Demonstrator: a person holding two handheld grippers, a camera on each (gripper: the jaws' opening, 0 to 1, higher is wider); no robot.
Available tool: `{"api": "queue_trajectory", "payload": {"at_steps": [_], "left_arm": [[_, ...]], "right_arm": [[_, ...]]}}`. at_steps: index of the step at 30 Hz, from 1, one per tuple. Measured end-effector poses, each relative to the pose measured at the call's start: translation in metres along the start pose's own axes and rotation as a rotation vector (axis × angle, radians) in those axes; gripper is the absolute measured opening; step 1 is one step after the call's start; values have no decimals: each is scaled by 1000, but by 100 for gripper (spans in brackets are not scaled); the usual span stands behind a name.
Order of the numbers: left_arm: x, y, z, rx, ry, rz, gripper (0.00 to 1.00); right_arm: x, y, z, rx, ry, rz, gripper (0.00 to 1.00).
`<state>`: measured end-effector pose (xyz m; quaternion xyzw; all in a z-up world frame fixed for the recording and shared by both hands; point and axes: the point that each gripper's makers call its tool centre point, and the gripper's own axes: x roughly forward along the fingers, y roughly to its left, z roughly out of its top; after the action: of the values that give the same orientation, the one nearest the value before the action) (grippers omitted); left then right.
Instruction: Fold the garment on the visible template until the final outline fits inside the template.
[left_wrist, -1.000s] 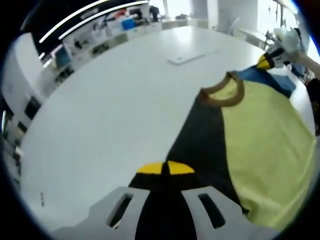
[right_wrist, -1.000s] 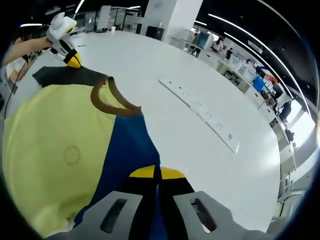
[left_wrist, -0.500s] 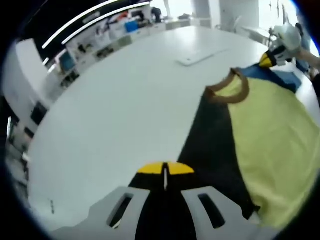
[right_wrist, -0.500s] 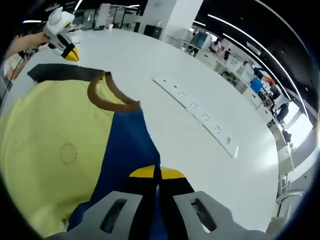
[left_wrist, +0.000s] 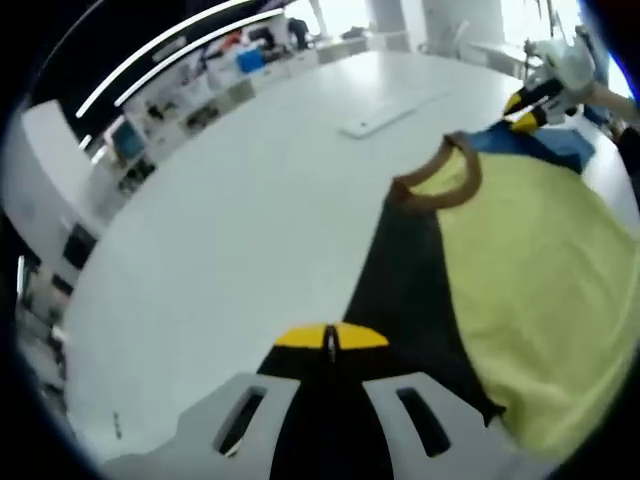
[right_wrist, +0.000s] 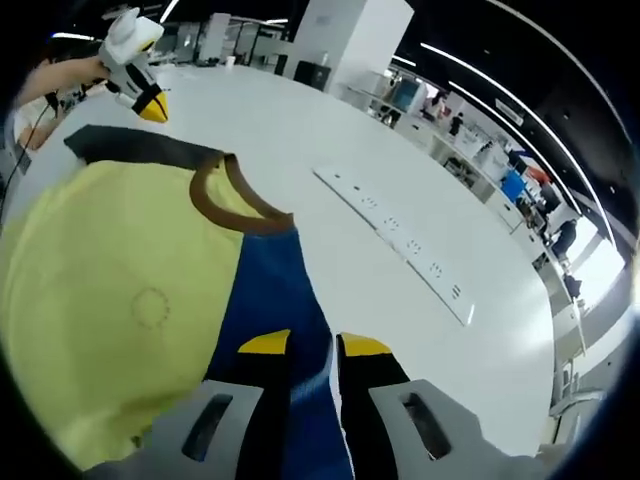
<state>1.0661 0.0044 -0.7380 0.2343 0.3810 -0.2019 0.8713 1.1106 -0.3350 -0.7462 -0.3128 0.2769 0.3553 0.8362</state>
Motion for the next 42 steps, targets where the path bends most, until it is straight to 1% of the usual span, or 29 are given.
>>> {"api": "queue_trajectory", "payload": {"at_steps": [3,5,6,8,11,14,21,27,30,32,35,42], "left_arm": [[-7,-6,6,7,-10,-9,0],[-11,-11,8,10,-16,-15,0],[-12,-14,9,14,-18,-22,0],[-18,-23,9,21,-23,-27,0],[-20,-28,10,24,-32,-37,0],[-24,-33,12,23,-38,-52,0],[-34,-42,17,30,-54,-68,0],[-40,-46,17,34,-57,-71,0],[-46,-49,16,34,-58,-74,0],[-52,-53,16,40,-67,-78,0],[-62,-62,18,48,-91,-90,0],[-78,-77,15,90,-109,-96,17]], "right_arm": [[-3,2,2,-7,-8,0,27],[-7,10,3,-1,-11,16,31],[-6,9,4,-1,-12,19,32],[-12,14,6,-9,-19,23,35],[-16,23,6,-12,-22,35,40],[-23,31,7,-20,-28,44,42],[-38,42,10,-6,-48,51,50],[-47,51,12,-6,-58,59,59],[-53,58,12,-5,-61,68,63],[-58,62,13,-1,-69,72,66],[-66,68,14,4,-78,76,67],[-83,81,12,12,-85,81,67]]}}
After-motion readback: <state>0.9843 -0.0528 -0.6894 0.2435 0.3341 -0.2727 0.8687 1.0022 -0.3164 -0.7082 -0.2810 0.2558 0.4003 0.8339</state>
